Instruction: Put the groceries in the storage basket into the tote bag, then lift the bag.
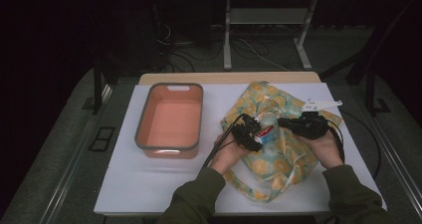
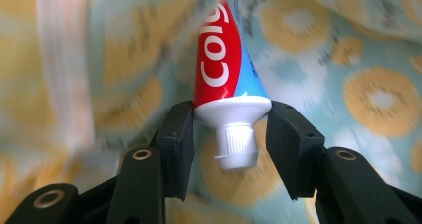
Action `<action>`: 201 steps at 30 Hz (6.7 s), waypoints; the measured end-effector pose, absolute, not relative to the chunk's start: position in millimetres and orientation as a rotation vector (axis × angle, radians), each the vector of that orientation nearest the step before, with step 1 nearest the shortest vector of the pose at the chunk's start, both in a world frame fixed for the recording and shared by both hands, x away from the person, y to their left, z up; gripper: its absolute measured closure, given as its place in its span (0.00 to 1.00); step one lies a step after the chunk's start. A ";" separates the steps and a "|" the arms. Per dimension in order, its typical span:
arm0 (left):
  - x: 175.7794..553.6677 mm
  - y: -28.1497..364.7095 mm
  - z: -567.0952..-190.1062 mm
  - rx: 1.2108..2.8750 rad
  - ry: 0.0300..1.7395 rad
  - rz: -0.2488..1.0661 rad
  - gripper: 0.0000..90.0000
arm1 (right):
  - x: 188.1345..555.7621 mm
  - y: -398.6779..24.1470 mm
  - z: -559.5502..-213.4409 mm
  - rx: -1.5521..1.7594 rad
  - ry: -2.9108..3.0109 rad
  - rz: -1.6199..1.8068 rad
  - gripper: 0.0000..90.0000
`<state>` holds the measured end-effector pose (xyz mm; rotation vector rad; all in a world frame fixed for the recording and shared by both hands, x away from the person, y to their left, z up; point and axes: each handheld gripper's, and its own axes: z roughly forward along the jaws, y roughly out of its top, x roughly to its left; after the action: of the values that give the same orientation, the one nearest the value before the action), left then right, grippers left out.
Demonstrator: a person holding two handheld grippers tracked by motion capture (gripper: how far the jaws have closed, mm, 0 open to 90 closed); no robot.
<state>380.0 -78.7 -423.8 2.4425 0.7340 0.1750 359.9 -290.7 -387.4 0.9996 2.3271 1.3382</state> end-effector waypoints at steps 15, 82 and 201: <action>391.5 -73.4 -416.0 2.341 0.775 0.204 0.52 | 359.1 -293.8 -386.0 1.002 2.317 1.348 1.00; 283.8 51.7 -413.4 2.152 0.570 0.071 0.26 | 288.2 -217.3 -397.8 0.818 2.671 1.274 0.48; 257.2 162.1 -385.0 1.956 0.618 0.240 0.01 | 288.3 -311.6 -395.4 0.945 2.330 1.450 0.15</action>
<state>257.2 162.1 -385.0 1.9556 0.6180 0.2397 288.3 -311.6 -395.4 0.9454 2.3296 1.4500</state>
